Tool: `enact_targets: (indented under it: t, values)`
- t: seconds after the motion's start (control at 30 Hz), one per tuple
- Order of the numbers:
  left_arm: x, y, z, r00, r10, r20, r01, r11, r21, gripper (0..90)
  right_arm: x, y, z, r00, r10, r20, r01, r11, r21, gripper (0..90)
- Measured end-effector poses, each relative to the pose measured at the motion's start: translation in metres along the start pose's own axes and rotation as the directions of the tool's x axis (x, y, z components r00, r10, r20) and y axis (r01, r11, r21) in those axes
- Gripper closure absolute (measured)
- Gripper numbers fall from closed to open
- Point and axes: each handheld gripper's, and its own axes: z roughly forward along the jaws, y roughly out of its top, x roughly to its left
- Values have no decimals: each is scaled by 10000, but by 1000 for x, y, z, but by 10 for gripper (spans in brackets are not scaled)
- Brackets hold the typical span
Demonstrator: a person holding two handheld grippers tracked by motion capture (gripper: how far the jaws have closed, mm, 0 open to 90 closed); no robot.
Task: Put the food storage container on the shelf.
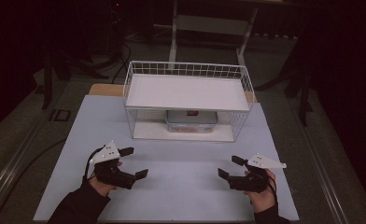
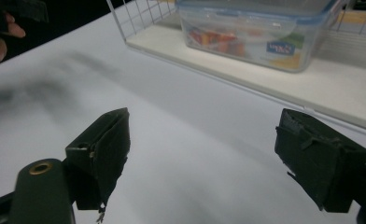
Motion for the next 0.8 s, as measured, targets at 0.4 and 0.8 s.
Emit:
enact_targets:
  t: [0.4,0.8]
  values:
    - [-1,-16,-3,10000,70,-68,-68,9996,260,6,-14,-18,-12,9998,-154,-104,159,9988,471,177]
    - [-3,-21,4,9995,258,190,-267,9984,496,6,-16,-19,-11,9997,-57,-217,65,9993,373,176]
